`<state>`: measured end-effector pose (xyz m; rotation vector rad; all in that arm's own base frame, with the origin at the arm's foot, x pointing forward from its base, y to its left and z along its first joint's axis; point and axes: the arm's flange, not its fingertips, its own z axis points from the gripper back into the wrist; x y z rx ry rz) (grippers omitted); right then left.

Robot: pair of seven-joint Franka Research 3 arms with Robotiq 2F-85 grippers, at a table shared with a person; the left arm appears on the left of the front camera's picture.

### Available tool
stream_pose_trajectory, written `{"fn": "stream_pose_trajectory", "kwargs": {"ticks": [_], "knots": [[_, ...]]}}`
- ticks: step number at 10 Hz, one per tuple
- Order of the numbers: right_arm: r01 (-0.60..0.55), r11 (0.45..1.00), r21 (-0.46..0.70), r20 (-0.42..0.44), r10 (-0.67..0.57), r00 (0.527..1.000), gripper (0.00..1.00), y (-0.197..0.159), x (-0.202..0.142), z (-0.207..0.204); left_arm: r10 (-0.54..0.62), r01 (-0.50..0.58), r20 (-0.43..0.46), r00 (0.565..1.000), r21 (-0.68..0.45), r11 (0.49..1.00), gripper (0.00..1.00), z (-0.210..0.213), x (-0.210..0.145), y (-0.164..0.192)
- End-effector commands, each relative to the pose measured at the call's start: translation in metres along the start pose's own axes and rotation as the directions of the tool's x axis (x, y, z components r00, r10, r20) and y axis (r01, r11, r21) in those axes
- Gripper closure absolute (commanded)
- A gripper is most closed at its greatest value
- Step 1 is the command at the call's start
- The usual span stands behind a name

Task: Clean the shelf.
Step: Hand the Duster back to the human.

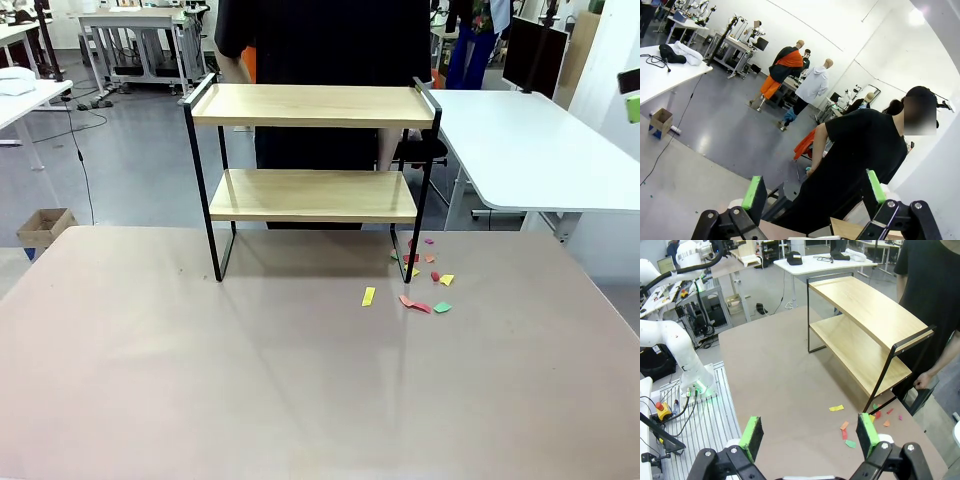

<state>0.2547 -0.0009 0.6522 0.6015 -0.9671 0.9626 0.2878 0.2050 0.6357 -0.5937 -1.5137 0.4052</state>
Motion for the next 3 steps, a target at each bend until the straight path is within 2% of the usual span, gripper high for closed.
{"fn": "stream_pose_trajectory", "kwargs": {"ticks": [1,3], "knots": [[-0.008,1.0,0.006,0.008,0.008,1.0,0.0,-0.0007,0.0019,0.0002,0.003,-0.003,0.015,1.0,-0.003,1.0,0.0,0.0012,-0.0022,0.0015],[-0.008,1.0,0.006,0.008,0.008,1.0,0.0,-0.0007,0.0019,0.0002,0.003,-0.003,0.015,1.0,-0.003,1.0,0.0,0.0012,-0.0022,0.0015]]}}
